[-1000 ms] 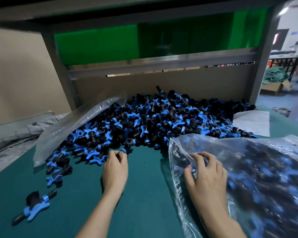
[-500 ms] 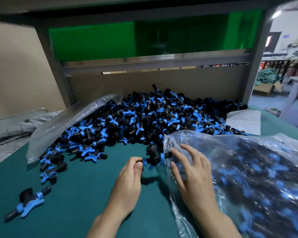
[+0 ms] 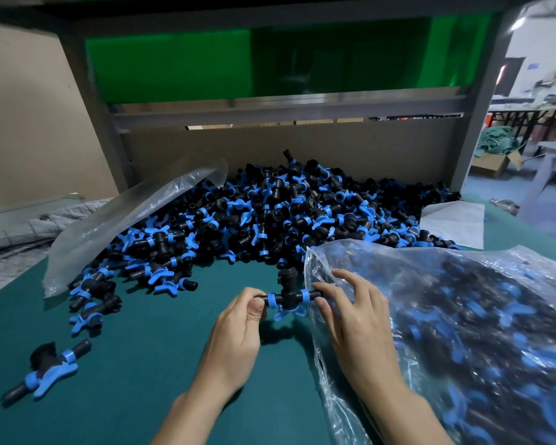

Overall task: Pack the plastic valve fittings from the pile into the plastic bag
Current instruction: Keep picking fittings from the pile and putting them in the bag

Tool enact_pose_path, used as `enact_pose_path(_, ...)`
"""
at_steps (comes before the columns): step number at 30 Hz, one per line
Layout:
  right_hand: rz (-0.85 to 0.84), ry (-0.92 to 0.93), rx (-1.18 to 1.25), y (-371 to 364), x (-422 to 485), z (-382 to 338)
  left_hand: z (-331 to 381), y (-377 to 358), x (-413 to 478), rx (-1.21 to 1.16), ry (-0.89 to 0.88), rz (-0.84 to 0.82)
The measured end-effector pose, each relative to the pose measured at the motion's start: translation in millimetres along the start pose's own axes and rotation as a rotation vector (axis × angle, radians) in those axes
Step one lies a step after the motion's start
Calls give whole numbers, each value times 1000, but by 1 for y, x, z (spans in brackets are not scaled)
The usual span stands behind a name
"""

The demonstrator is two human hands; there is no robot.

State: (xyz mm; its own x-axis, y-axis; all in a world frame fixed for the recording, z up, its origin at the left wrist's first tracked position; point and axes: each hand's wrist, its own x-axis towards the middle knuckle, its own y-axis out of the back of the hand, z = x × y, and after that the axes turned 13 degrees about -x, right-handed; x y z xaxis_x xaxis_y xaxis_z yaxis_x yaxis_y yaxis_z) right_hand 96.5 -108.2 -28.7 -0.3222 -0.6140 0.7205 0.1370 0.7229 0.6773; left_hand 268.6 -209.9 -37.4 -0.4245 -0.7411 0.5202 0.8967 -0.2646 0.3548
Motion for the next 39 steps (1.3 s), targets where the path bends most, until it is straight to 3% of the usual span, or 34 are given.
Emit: enact_pose_path(39,-44,-8,58,2,0,1,-1,-3,0,-30,103,-115)
